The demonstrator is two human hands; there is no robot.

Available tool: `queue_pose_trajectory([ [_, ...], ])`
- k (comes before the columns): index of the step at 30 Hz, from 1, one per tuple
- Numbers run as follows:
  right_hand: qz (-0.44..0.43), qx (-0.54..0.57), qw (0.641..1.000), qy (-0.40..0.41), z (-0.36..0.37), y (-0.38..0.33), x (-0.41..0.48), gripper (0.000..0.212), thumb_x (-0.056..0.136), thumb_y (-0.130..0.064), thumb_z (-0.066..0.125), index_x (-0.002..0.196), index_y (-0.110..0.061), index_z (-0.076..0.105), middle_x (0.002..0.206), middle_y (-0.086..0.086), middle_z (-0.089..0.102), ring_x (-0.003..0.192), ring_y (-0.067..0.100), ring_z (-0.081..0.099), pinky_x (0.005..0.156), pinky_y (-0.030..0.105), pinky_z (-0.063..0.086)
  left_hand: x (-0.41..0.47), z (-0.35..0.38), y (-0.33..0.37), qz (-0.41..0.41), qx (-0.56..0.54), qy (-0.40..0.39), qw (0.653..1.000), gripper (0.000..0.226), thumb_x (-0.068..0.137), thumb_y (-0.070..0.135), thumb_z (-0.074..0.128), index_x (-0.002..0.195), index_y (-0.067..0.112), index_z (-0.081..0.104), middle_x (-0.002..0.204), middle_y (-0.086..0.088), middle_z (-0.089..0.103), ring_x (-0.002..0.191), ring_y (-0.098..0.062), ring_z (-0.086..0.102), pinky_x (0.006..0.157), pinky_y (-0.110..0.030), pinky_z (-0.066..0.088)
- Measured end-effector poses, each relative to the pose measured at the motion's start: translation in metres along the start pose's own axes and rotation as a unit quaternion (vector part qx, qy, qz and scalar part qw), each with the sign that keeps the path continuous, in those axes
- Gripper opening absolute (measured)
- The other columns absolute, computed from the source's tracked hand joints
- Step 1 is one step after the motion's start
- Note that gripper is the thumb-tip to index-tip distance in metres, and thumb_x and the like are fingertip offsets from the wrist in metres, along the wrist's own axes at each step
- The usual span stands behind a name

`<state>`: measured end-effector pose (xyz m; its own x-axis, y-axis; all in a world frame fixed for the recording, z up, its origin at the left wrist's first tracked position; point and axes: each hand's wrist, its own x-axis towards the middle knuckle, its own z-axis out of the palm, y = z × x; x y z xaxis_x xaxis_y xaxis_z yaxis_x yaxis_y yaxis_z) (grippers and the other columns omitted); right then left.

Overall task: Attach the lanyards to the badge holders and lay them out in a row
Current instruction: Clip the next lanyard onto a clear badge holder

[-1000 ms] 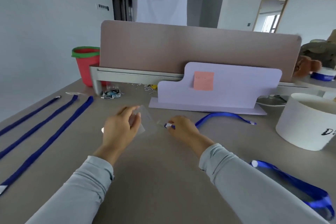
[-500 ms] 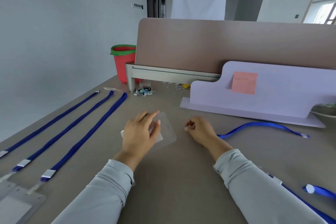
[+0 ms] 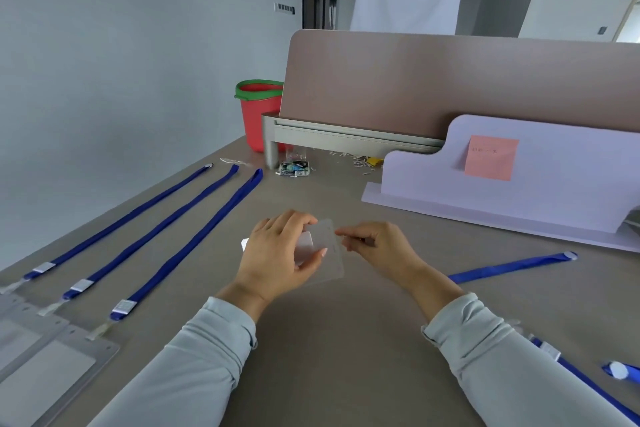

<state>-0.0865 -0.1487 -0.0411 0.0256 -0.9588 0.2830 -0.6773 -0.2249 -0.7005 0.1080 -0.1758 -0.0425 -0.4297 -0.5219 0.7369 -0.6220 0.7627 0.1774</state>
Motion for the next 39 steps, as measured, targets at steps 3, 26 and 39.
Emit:
queue_pose_trajectory([
  [3, -0.025, -0.044, 0.999, -0.004, 0.003, -0.004, -0.001, 0.023, 0.088, -0.013, 0.06, 0.108, -0.016, 0.07, 0.071, -0.022, 0.052, 0.066, -0.006, 0.05, 0.067, 0.004, 0.036, 0.0, 0.002, -0.004, 0.008, 0.002, -0.014, 1.0, 0.042, 0.072, 0.05, 0.053, 0.101, 0.021, 0.047, 0.085, 0.002, 0.062, 0.069, -0.013, 0.06, 0.068, -0.023, 0.041],
  [26, -0.036, -0.136, 0.99, 0.029, 0.0, -0.009, -0.006, 0.02, 0.083, -0.028, 0.067, 0.102, -0.027, 0.072, 0.093, -0.002, 0.071, 0.081, 0.003, 0.047, 0.073, 0.019, 0.037, 0.0, 0.008, -0.004, 0.036, 0.074, -0.042, 0.996, 0.06, 0.056, 0.053, 0.067, 0.104, 0.02, 0.052, 0.09, -0.001, 0.064, 0.079, -0.021, 0.063, 0.074, -0.031, 0.038],
  [39, -0.044, -0.139, 0.989, 0.008, -0.001, -0.012, -0.007, 0.019, 0.085, -0.023, 0.065, 0.103, -0.025, 0.071, 0.087, -0.01, 0.067, 0.083, 0.004, 0.045, 0.066, 0.015, 0.036, 0.0, 0.009, -0.007, 0.051, 0.095, -0.048, 0.993, 0.051, 0.062, 0.047, 0.063, 0.105, 0.021, 0.053, 0.091, 0.002, 0.063, 0.079, -0.019, 0.062, 0.074, -0.028, 0.026],
])
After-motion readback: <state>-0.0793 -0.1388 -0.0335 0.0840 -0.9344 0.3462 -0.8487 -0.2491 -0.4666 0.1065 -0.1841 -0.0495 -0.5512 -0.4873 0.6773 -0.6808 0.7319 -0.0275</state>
